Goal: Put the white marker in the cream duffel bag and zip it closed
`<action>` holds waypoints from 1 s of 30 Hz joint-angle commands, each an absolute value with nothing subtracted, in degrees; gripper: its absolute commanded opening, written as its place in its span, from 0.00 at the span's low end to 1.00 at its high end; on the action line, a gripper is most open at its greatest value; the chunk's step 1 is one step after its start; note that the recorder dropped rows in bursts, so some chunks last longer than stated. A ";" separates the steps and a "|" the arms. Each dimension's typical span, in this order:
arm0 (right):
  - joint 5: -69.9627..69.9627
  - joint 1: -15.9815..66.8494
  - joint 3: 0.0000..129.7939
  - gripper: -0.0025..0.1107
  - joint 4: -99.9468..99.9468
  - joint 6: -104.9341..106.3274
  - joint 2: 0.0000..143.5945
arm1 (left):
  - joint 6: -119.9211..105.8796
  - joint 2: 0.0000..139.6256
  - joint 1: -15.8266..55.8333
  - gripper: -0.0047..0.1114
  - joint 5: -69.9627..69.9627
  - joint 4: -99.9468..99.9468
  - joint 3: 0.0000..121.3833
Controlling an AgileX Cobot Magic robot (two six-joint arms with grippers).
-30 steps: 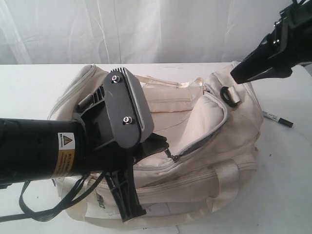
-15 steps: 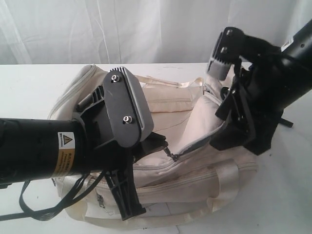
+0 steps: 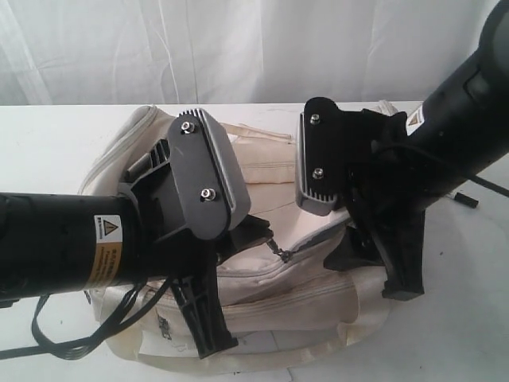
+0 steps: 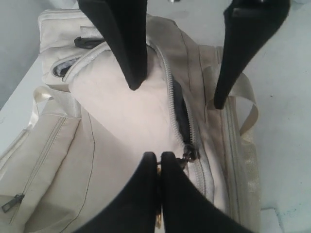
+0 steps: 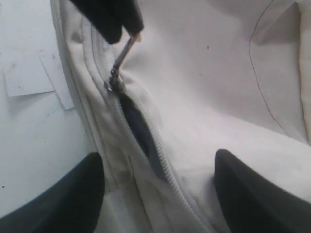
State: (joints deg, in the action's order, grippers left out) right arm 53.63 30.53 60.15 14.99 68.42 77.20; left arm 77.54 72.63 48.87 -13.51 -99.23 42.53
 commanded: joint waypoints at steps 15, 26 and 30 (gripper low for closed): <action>49.83 30.92 57.92 0.02 12.79 66.87 77.98 | 78.65 72.25 49.28 0.04 -12.58 -99.95 42.78; 49.46 30.81 57.92 0.02 9.16 63.70 77.82 | 79.62 65.46 49.28 0.04 -12.21 -99.95 39.74; 48.55 30.81 57.92 0.02 8.80 62.59 77.82 | 80.07 62.54 49.28 0.04 -10.47 -99.95 35.13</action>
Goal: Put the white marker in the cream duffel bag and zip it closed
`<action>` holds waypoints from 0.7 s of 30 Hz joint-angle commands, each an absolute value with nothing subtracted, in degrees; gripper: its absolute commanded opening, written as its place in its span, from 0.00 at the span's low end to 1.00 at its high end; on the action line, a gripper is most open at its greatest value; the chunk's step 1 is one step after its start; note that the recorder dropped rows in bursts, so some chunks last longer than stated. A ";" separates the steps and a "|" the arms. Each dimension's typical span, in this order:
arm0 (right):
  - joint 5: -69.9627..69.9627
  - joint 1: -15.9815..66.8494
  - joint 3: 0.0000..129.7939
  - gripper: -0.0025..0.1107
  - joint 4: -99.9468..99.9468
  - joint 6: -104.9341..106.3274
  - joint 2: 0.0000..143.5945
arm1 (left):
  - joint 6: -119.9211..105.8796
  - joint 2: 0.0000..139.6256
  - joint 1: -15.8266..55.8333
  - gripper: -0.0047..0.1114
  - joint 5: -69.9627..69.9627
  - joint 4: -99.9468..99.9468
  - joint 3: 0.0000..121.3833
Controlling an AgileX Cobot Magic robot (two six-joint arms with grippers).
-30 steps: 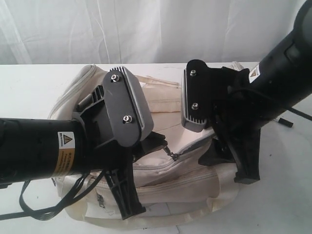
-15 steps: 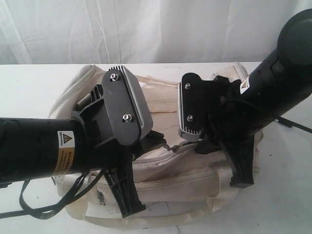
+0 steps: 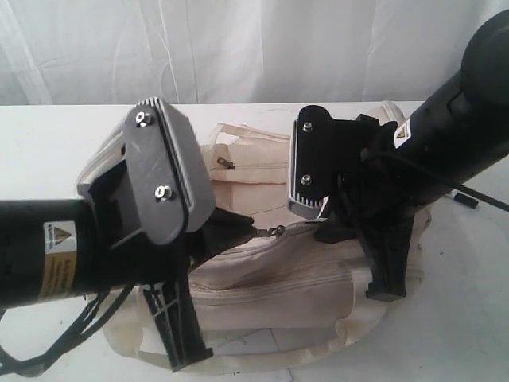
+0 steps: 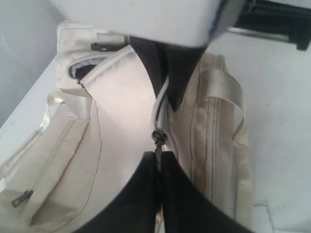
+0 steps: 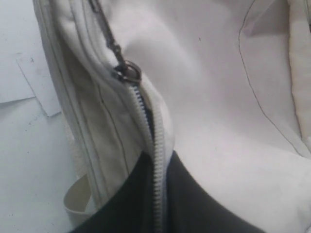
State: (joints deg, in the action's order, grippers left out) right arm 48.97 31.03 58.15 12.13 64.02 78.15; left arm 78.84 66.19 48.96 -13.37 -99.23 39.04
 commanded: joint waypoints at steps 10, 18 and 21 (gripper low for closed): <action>47.83 30.81 57.92 0.02 8.80 62.45 77.82 | 81.22 51.75 49.28 0.04 -2.73 -99.95 30.89; 47.53 30.81 57.92 0.02 7.88 61.16 77.82 | 80.56 48.67 49.28 0.04 8.26 -99.13 30.80; 47.26 30.81 57.92 0.02 7.63 60.71 77.82 | 74.04 48.67 49.28 0.04 11.45 -92.44 30.80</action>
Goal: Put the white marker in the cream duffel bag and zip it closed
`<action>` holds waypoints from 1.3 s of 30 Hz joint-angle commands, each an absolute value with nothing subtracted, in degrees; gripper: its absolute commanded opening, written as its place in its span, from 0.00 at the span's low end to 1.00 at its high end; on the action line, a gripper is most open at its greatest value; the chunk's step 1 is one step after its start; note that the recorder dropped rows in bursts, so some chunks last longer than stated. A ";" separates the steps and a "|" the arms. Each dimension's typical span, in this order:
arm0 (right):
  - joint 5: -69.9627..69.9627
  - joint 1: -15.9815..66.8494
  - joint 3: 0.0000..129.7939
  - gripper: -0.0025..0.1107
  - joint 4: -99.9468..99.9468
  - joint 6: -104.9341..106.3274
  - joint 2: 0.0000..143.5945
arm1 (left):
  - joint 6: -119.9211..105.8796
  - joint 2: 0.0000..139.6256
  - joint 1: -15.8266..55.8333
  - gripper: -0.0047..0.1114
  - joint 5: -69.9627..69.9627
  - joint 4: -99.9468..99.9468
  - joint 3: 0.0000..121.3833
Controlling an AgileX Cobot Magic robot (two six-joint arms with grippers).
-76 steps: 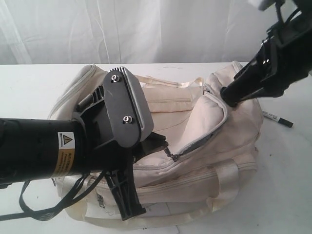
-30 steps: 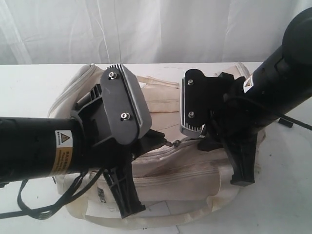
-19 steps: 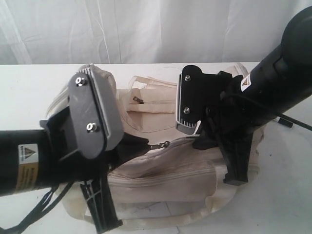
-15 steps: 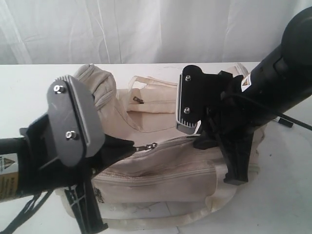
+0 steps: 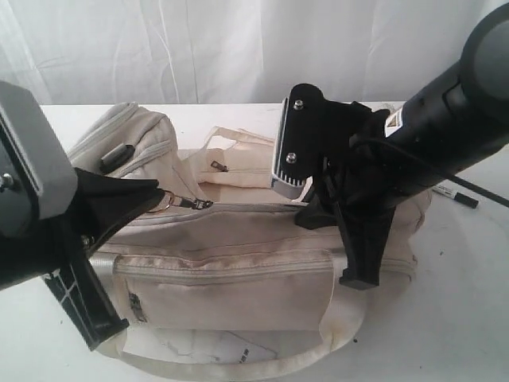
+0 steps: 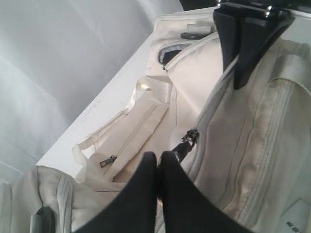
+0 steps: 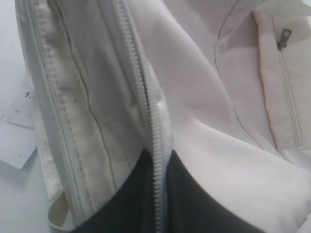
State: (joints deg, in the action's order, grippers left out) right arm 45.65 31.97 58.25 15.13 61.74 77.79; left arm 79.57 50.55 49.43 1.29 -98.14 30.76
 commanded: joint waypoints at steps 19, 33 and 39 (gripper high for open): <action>46.54 27.25 57.92 0.02 5.51 55.39 77.82 | 47.52 40.96 49.28 0.04 35.83 -73.85 33.96; 46.15 27.36 57.92 0.07 20.88 60.30 77.82 | 48.18 52.82 49.28 0.04 17.27 -69.30 32.79; 44.66 27.72 59.31 0.57 25.24 61.85 77.82 | 48.18 52.72 49.28 0.04 17.25 -69.30 32.79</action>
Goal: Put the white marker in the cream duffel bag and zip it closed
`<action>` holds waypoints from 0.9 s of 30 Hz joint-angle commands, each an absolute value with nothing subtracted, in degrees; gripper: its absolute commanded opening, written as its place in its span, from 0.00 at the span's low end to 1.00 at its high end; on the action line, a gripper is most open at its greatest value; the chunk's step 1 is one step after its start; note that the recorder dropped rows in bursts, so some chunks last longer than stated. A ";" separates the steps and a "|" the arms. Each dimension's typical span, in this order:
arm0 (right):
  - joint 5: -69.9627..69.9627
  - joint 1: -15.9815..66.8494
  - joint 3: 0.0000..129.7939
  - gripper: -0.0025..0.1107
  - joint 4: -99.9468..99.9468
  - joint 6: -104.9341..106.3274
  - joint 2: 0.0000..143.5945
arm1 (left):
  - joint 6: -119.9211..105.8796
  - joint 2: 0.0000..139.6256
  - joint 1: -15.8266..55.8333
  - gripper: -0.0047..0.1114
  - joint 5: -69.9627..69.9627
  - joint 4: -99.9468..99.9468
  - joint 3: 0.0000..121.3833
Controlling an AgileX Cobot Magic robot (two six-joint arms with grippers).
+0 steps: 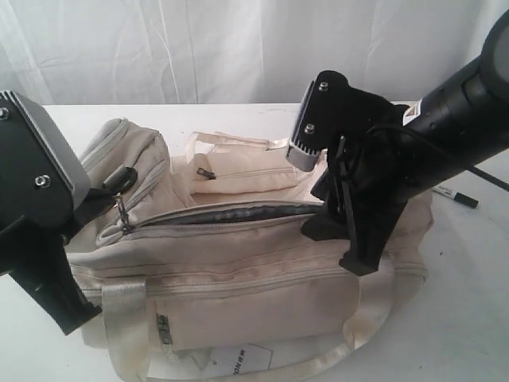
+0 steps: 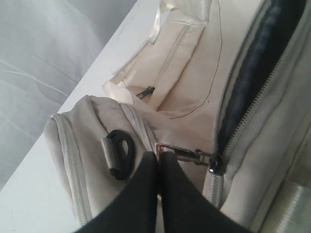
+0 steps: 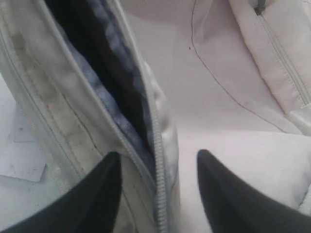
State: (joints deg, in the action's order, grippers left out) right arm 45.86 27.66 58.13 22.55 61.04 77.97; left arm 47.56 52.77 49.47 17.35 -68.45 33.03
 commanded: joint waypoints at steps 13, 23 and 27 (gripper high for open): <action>41.69 37.51 62.19 0.57 25.60 64.90 79.50 | 48.18 52.72 49.28 0.04 17.05 -69.19 32.79; 41.65 38.86 67.37 0.57 26.39 65.74 86.56 | 49.25 52.72 49.28 0.04 17.00 -69.19 32.79; 42.92 38.98 68.88 0.57 29.51 68.21 88.52 | 49.25 52.72 49.28 0.04 17.00 -69.19 32.79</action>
